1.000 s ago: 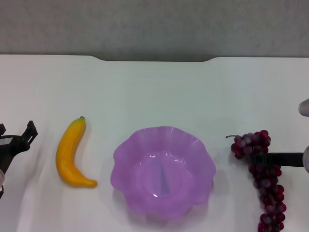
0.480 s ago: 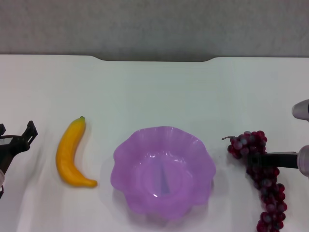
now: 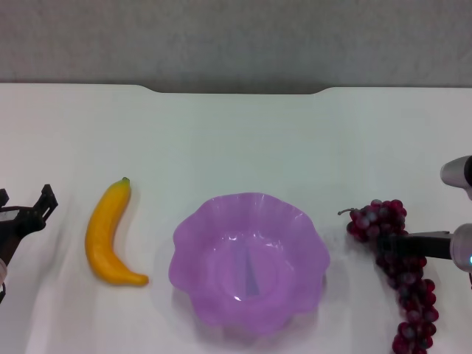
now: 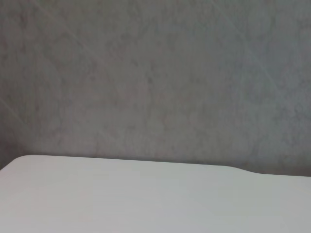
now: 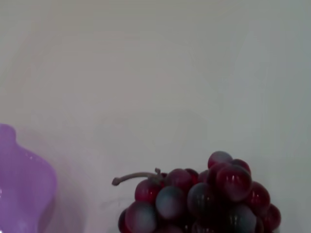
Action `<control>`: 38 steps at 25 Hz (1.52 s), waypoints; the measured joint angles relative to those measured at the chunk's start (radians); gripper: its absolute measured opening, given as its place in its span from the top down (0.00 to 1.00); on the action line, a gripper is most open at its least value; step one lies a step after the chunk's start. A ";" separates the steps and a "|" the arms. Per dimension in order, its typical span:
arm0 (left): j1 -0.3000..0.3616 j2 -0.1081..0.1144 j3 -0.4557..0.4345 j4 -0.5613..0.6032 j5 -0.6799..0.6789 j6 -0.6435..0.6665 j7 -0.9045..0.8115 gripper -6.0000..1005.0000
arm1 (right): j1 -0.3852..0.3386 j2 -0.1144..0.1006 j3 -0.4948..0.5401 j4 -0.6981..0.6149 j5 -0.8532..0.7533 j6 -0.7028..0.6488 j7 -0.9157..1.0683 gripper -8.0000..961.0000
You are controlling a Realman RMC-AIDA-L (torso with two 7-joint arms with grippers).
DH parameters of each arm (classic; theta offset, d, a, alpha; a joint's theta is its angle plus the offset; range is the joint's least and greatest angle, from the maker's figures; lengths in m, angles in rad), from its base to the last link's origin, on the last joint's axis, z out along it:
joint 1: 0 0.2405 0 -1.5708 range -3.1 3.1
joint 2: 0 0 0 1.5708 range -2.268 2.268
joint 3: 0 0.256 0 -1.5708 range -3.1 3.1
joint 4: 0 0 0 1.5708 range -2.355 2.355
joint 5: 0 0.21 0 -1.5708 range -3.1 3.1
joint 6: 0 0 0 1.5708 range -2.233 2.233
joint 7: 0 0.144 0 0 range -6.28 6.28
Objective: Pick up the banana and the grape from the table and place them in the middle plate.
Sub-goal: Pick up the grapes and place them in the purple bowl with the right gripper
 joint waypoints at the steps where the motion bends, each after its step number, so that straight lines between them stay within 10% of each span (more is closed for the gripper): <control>1: 0.000 0.000 0.000 0.000 0.000 0.000 0.000 0.17 | -0.002 0.000 -0.008 0.002 0.000 -0.014 0.000 0.61; 38: 0.007 0.000 -0.001 0.000 0.000 -0.002 -0.002 0.17 | -0.200 -0.001 -0.577 0.075 -0.063 -0.975 -0.001 0.67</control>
